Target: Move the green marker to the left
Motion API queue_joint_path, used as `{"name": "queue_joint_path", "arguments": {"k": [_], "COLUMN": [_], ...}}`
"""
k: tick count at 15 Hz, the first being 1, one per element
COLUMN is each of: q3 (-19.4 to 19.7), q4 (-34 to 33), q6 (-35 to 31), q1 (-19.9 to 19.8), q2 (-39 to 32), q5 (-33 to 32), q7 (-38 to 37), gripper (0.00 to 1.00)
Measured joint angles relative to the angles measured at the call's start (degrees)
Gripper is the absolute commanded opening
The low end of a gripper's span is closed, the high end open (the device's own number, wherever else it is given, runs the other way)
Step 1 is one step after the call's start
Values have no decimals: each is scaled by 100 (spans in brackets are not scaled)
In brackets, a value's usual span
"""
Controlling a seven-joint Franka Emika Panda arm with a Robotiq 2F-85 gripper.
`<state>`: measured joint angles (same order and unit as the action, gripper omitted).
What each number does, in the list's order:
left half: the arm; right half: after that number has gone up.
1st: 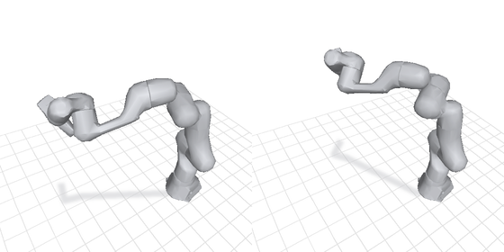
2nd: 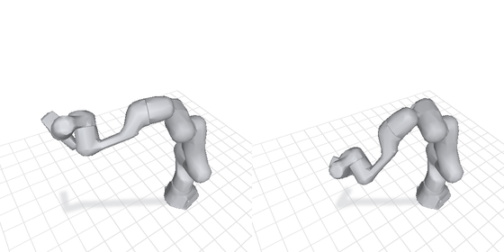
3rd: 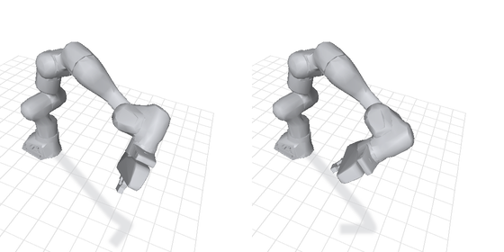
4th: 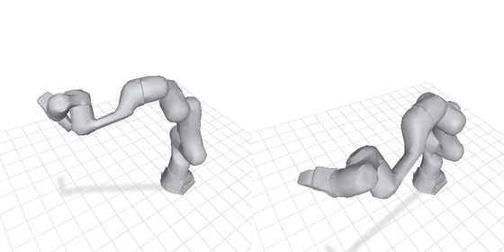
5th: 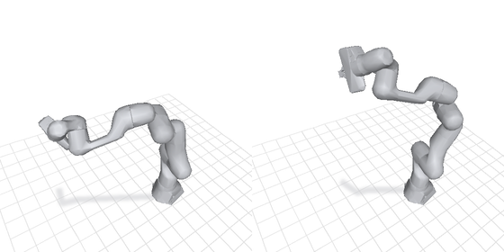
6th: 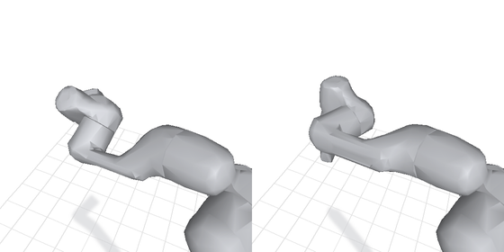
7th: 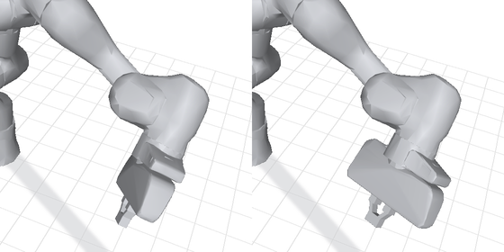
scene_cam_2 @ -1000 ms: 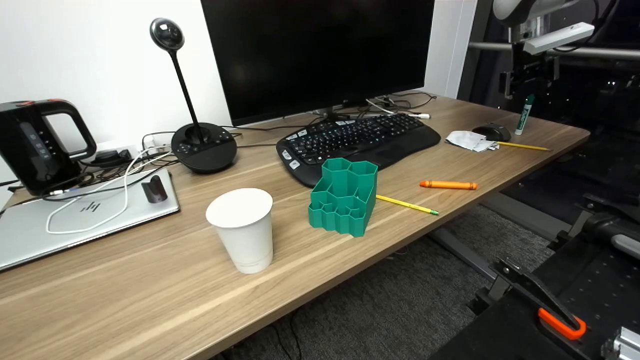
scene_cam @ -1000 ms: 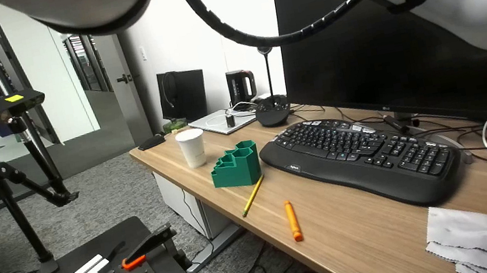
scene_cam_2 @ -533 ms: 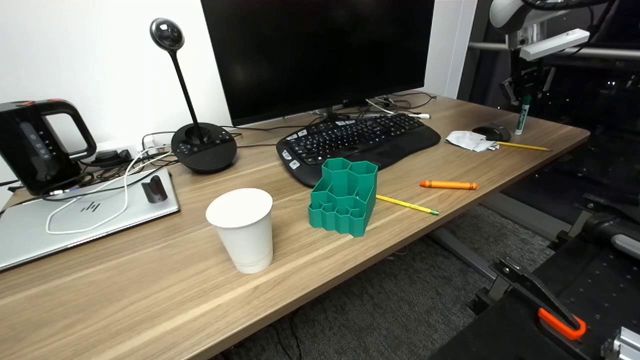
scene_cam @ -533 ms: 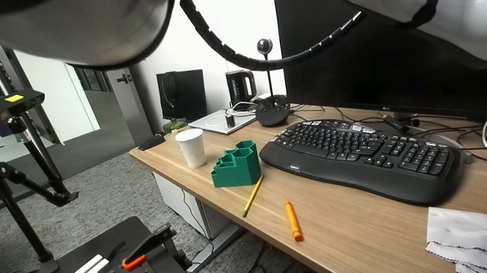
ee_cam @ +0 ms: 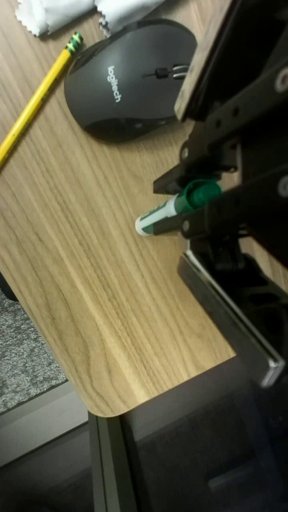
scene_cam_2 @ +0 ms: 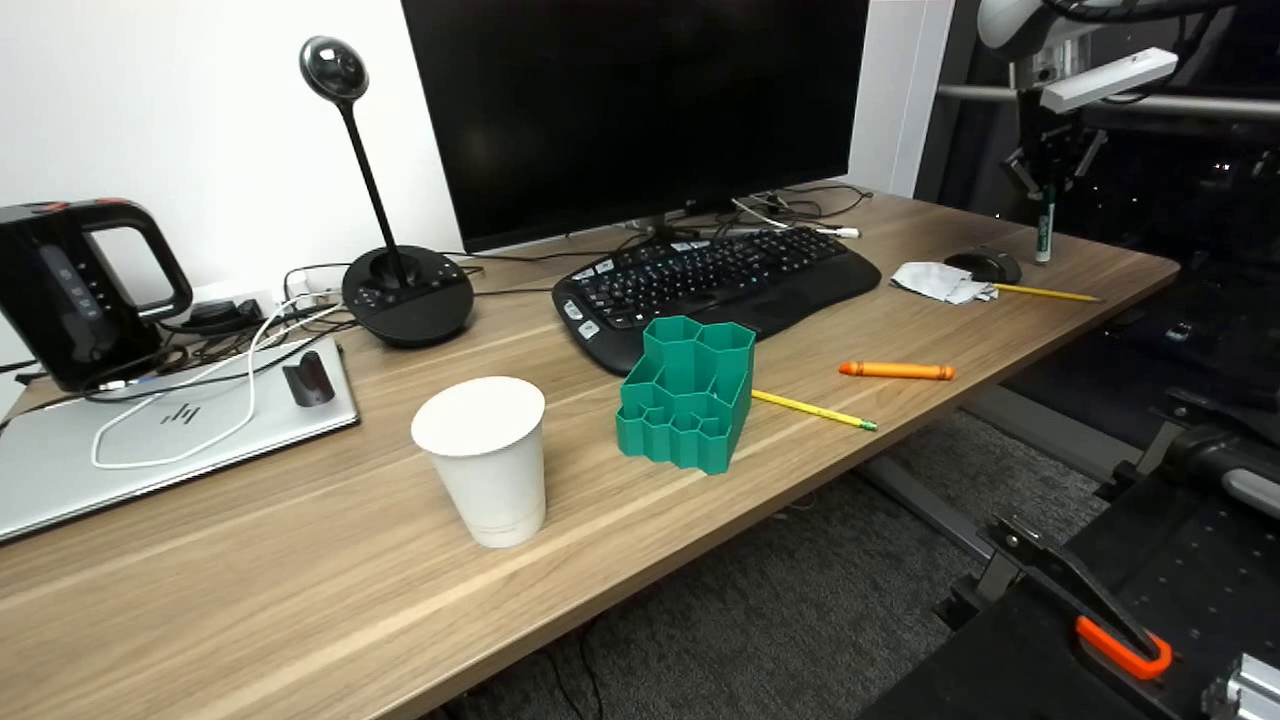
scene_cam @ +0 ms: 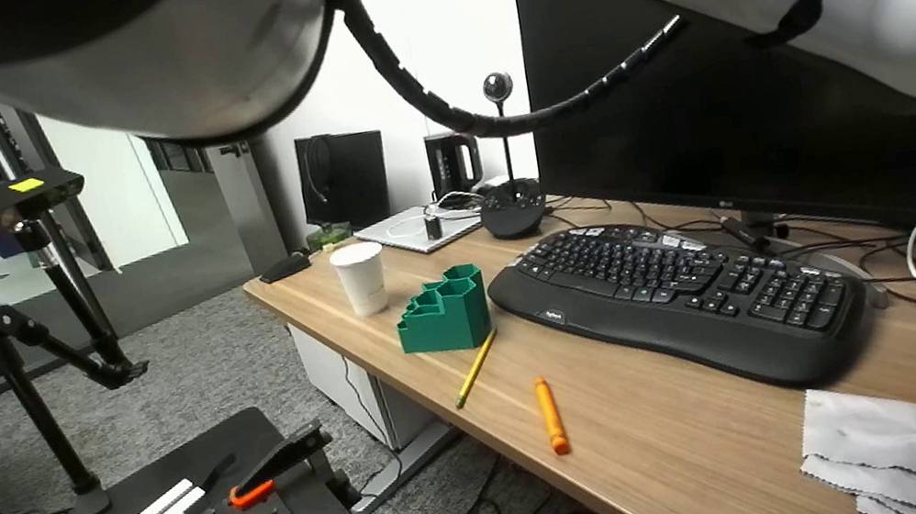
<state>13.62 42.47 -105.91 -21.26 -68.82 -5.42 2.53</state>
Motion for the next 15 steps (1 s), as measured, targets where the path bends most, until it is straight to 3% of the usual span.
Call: {"name": "queue_joint_path", "arguments": {"k": [5,9,15], "q3": [-317,-697,-1089], "q4": [388,1391,3153], "q6": [-348,-455,-901], "q1": [177,496,1081], "q2": [731,1540,2165], "q5": [22,21,-236], "q7": [1092,1849,2635], "gripper": [5,5,5]}}
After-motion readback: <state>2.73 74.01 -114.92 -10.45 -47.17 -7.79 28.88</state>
